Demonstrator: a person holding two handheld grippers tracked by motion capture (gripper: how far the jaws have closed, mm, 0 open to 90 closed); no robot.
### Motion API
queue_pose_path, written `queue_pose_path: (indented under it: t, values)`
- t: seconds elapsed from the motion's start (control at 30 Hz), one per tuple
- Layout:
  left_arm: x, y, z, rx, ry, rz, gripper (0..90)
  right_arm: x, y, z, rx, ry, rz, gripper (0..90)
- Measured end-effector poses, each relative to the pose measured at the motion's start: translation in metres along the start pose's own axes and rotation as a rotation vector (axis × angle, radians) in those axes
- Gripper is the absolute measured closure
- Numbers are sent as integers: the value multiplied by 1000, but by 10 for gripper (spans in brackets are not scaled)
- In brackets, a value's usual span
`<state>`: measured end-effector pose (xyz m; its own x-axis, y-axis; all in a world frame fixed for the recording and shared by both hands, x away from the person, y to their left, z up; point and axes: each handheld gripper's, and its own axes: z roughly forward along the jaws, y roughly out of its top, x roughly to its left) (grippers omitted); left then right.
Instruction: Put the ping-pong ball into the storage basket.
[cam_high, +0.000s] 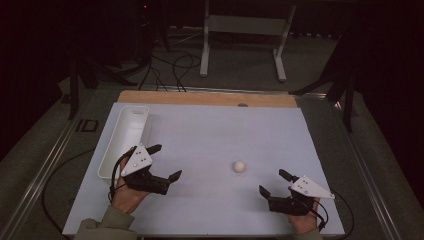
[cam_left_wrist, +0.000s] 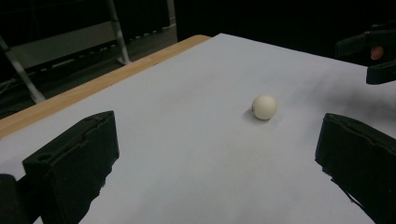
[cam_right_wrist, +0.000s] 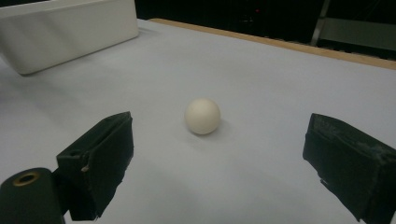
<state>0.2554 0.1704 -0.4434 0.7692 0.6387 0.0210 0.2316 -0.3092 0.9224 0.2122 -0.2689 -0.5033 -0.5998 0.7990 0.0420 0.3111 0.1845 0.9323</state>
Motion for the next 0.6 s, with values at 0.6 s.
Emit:
queue_pose_path:
  t: [0.6]
  values:
    - [-1,5,17,-1,-17,5,2,-1,0,0,1,1,1,85]
